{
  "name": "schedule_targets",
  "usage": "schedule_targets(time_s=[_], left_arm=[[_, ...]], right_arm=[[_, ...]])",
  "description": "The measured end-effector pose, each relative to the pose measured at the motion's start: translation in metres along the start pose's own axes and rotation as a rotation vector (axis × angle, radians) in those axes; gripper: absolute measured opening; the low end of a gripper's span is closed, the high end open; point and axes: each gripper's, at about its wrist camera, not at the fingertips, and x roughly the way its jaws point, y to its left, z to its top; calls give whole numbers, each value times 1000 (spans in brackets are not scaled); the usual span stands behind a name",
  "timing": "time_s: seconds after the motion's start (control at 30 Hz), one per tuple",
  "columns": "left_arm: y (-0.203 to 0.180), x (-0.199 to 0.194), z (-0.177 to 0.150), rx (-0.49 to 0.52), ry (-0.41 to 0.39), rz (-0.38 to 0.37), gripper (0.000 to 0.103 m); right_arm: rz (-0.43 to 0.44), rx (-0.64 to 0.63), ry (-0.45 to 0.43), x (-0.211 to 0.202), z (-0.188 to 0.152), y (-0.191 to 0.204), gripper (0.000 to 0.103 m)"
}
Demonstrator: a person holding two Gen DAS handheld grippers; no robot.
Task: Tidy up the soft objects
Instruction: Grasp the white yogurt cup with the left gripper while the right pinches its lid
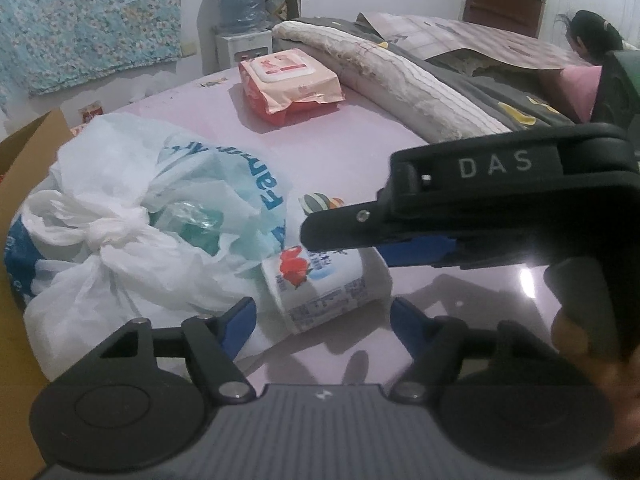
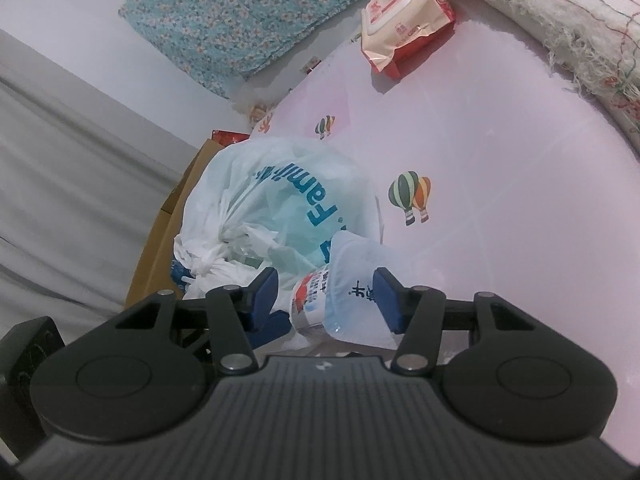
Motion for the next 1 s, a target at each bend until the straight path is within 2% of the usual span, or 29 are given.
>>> schedule_targets(time_s=[0.53,0.73,1.0], left_arm=[[-4,4,1,-20,12,-26,72],[-7,-5,-6,-51,32,-93,72],[-11,-24,-32,-64,28,-167,72]], right_arm=[[7,-14,18,1,2,1,53],[6,-32,21,-13,-3,6,52],[29,-55,21,-43,-25,19,52]])
